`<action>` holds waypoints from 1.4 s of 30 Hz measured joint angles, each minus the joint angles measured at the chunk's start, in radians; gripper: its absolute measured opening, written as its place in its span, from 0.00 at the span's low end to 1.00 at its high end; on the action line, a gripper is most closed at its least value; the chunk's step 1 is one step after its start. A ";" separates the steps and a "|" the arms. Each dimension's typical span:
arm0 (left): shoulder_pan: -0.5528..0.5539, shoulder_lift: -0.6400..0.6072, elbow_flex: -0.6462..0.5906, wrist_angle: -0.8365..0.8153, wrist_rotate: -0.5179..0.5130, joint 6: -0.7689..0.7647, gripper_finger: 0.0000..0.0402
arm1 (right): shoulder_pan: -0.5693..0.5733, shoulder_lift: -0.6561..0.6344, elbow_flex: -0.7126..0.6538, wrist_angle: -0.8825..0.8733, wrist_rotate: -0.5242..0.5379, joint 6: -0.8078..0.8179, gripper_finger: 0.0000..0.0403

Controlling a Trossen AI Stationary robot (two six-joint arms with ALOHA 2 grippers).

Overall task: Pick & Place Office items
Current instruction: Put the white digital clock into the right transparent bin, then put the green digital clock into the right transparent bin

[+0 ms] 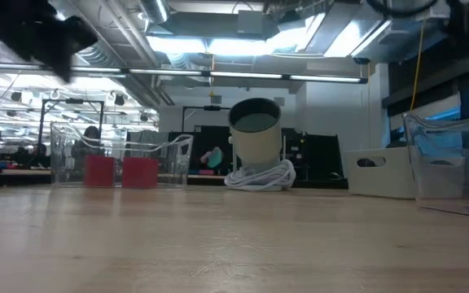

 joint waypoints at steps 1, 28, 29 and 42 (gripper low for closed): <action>-0.001 0.000 0.000 0.000 0.081 0.013 0.53 | 0.000 -0.003 0.023 -0.033 0.010 -0.010 0.58; -0.199 0.318 0.000 0.218 0.364 0.595 0.53 | 0.000 -0.005 0.301 -0.107 0.527 -0.101 0.56; -0.202 0.334 0.000 0.232 0.364 0.633 0.53 | 0.000 -0.005 0.301 -0.100 0.534 -0.102 0.56; -0.203 0.471 0.002 0.320 0.356 0.880 0.53 | 0.000 -0.005 0.301 -0.009 0.584 -0.109 0.56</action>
